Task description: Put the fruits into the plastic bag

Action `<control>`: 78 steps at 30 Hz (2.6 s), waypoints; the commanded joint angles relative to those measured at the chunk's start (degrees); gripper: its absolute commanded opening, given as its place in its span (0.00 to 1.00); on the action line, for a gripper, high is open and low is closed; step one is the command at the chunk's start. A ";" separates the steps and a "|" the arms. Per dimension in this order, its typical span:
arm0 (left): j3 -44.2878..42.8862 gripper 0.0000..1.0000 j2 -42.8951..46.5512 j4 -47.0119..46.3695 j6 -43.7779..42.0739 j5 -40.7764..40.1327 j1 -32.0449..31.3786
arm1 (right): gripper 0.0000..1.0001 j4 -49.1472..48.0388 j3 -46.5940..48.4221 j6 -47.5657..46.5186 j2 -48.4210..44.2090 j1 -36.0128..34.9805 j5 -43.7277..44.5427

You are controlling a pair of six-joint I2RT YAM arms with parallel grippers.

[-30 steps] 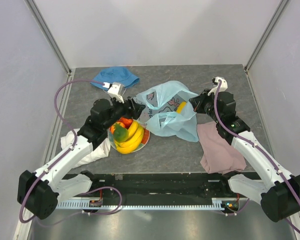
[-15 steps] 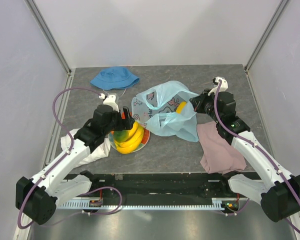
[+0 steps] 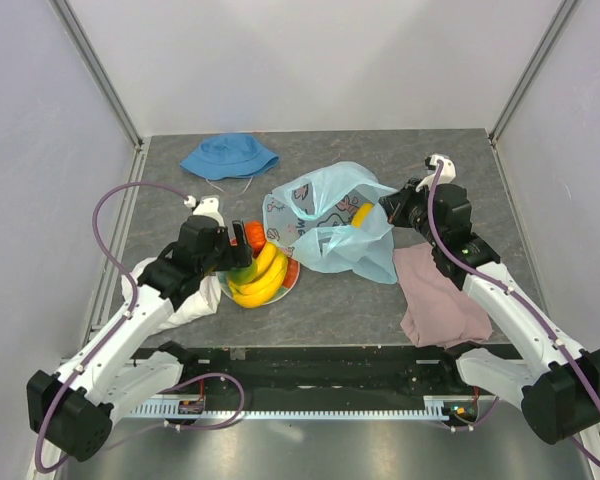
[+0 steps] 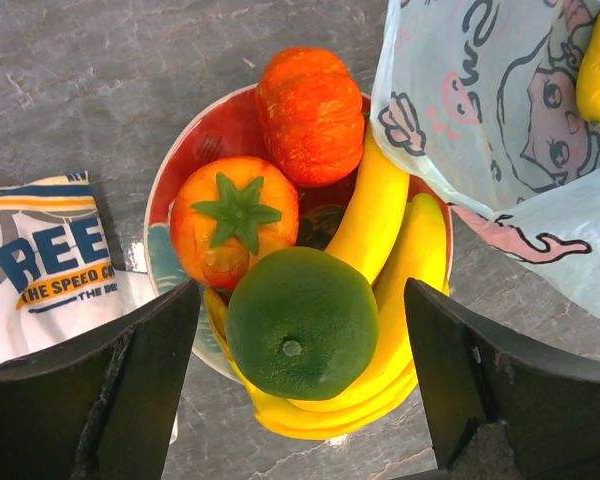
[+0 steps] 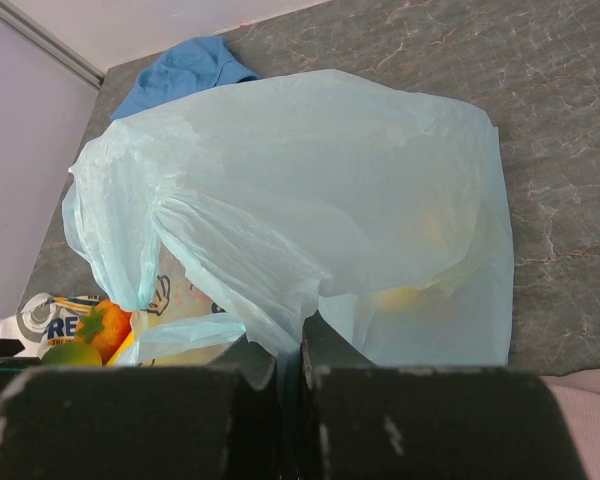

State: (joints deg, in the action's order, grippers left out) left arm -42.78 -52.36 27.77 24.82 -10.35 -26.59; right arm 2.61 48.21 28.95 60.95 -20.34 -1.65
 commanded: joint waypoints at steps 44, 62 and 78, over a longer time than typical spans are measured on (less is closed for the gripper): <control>2.97 0.89 -4.33 1.50 0.93 11.23 3.21 | 0.00 -2.08 -1.54 1.37 -0.65 0.21 0.16; 2.71 0.71 -3.01 1.41 -0.03 10.88 3.21 | 0.00 -1.91 -1.89 1.46 -1.36 0.21 0.51; 3.49 0.65 4.54 -1.57 -2.23 13.43 3.21 | 0.00 -1.56 -1.36 1.46 -1.71 0.12 0.59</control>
State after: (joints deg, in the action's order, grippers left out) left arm -39.86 -52.25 29.80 24.58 1.83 -23.70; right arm 2.33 46.37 30.22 60.53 -20.34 -1.65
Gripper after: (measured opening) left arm 0.753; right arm 0.007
